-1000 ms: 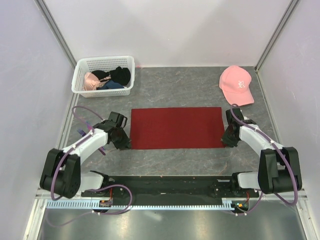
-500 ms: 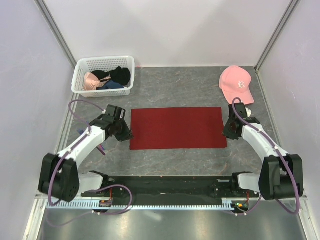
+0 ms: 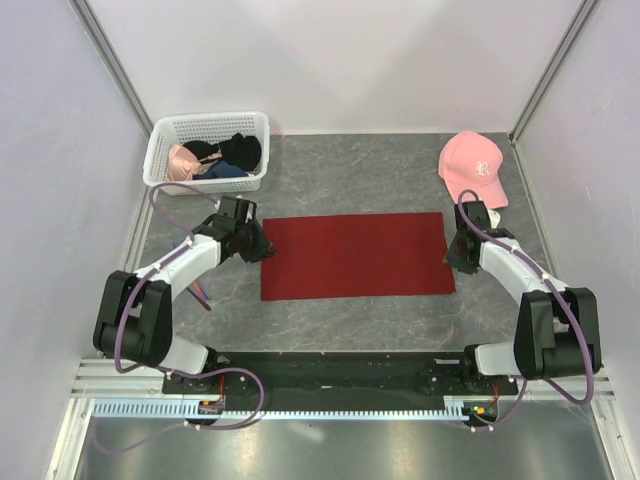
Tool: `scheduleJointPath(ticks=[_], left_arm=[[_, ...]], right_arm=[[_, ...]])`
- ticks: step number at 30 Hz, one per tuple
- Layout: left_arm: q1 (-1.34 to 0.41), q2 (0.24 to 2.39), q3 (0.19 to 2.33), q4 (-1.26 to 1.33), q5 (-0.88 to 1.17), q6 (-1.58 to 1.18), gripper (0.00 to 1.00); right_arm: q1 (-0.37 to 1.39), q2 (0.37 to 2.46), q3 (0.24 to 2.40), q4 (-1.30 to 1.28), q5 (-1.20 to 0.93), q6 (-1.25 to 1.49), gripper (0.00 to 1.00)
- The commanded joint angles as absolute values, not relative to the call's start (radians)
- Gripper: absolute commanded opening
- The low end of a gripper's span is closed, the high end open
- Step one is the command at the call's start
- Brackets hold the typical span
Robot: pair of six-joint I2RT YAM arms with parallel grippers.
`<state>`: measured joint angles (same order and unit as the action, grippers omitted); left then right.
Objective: Fold the napkin into a case and place the utensils inside
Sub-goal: Pick up the rectangle-folded napkin from the center of the board.
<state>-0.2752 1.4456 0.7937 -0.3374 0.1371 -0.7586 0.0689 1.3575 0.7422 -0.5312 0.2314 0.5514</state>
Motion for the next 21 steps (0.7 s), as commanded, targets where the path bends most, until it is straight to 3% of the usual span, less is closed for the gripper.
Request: scheduleJointPath(ticks=[1, 4, 13, 19, 21], left_arm=[[-0.233, 1.517, 0.973, -0.222, 0.196, -0.718, 0.23], [-0.204, 1.649, 1.087, -0.242, 0.238, -0.727, 0.14], [-0.17, 1.882, 1.239, -0.264, 0.203, -0.684, 0.13], [-0.161, 1.956, 1.299, -0.281, 0.164, -0.608, 0.13], [-0.173, 1.922, 1.299, -0.281, 0.124, -0.582, 0.15]], right_arm=[[0.066, 1.437, 0.917, -0.44, 0.227, 0.488, 0.38], [0.066, 1.56, 1.034, -0.43, 0.207, 0.482, 0.35], [0.063, 1.848, 1.222, -0.324, 0.189, 0.477, 0.27], [0.061, 1.919, 1.233, -0.252, 0.163, 0.403, 0.3], [0.064, 1.87, 1.218, -0.283, 0.173, 0.399, 0.35]])
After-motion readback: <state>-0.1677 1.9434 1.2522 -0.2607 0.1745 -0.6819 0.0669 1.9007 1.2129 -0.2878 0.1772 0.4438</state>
